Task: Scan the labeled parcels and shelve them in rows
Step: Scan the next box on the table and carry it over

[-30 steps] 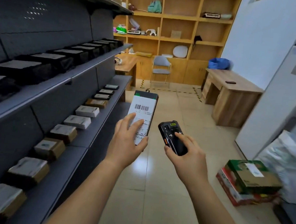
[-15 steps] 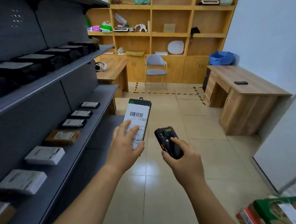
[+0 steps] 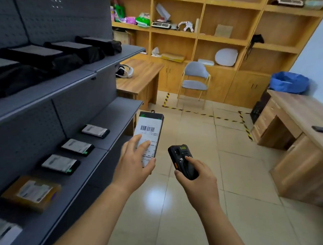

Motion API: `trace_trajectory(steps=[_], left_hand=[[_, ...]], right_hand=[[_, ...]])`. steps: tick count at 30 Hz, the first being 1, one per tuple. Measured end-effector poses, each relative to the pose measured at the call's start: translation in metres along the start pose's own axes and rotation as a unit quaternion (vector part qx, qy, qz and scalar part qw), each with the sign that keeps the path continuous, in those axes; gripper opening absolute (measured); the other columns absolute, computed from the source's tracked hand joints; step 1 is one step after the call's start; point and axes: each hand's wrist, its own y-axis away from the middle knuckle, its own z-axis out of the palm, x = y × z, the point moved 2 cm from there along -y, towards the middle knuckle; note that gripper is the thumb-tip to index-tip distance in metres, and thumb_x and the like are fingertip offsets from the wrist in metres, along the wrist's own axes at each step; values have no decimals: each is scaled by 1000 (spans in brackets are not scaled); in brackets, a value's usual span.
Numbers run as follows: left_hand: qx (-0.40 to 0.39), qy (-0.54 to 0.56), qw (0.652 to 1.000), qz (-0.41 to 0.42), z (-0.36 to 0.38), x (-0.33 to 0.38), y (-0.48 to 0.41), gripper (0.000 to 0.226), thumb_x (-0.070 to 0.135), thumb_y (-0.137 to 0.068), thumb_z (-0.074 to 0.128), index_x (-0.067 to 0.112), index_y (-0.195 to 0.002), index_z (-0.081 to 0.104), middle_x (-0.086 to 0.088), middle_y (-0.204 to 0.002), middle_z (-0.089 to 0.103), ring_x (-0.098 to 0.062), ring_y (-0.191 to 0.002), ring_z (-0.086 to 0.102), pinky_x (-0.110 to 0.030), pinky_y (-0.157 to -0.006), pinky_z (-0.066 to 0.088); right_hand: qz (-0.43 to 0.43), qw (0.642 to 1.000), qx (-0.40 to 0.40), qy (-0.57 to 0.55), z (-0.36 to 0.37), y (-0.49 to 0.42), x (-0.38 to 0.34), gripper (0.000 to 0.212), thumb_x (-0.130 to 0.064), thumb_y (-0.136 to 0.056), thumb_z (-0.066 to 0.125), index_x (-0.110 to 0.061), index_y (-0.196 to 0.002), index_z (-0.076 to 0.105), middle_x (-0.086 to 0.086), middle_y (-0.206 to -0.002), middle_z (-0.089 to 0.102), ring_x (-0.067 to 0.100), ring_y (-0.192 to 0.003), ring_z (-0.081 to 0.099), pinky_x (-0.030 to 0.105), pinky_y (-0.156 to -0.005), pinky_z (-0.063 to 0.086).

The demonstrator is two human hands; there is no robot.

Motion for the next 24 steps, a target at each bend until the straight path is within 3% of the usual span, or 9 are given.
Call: trace_trajectory(steps=[6,11,18,24], left_hand=[[-31,-5,999,-2,79,-24,-153,56,39,-89,65,26,-141,47,8,-154,23,-13,-139,22,-25,-94,33],[-8,-13,999,-32,154,-66,-269,53,36,-87,68,24,-137,52,8,-152,27,-17,-136,27,-32,-96,40],[77,-27,981,-175,190,-156,-373,51,38,-89,65,22,-135,54,7,-153,27,-15,-135,25,-40,-104,39],[156,-61,930,-326,188,-248,-387,50,37,-89,65,24,-136,53,11,-153,24,-10,-134,21,-35,-103,38]], right_hand=[[19,1000,-1,13,33,-159,46,52,-42,-75,77,-36,-125,63,-21,-110,59,3,-102,54,21,-85,47],[8,999,-35,7,80,-302,90,53,-41,-75,77,-36,-126,62,-23,-115,57,4,-109,55,27,-89,49],[-72,979,-187,39,183,-482,94,54,-46,-77,74,-38,-129,59,-22,-117,55,4,-109,53,27,-87,48],[-142,933,-329,19,307,-560,72,50,-37,-75,79,-32,-123,64,-19,-111,58,4,-99,57,21,-81,46]])
